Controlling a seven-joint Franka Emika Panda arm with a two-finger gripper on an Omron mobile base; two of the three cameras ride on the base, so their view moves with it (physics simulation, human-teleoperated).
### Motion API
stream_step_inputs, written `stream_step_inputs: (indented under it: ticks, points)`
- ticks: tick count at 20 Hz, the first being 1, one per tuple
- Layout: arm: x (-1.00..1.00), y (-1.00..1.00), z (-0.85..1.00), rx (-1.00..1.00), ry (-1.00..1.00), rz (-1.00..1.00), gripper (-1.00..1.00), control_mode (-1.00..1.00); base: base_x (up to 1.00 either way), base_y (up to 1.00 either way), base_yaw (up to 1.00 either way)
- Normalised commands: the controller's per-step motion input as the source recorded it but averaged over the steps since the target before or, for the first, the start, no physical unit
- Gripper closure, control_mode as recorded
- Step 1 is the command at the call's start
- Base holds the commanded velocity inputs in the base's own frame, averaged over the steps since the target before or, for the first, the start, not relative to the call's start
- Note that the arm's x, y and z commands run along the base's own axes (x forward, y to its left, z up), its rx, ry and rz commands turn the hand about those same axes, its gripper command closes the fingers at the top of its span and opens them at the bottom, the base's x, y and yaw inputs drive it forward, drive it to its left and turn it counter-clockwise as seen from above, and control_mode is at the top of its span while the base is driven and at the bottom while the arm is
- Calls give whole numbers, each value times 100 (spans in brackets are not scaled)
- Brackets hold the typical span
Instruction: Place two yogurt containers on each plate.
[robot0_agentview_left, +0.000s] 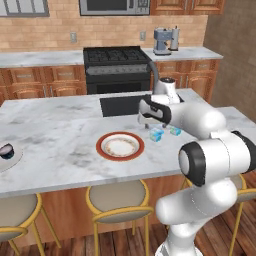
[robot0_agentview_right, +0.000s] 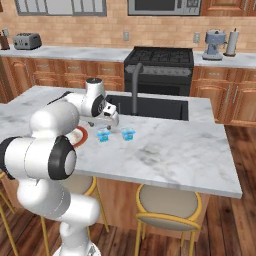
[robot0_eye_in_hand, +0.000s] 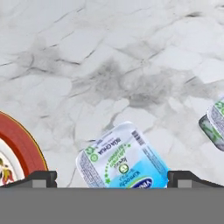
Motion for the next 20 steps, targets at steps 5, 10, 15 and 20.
stream_step_inputs:
  ticks: [5, 10, 15, 20]
  points:
    - [-17, -15, -10, 0, 1, 2, -100, -100, 0, 0, 0]
    - [-9, -2, 0, 0, 0, 9, -100, -100, 0, 0, 0]
    - [11, 6, -1, 0, 0, 12, -100, -100, 0, 0, 0]
    - [9, 2, -5, -1, 3, 14, -100, -100, 0, 0, 0]
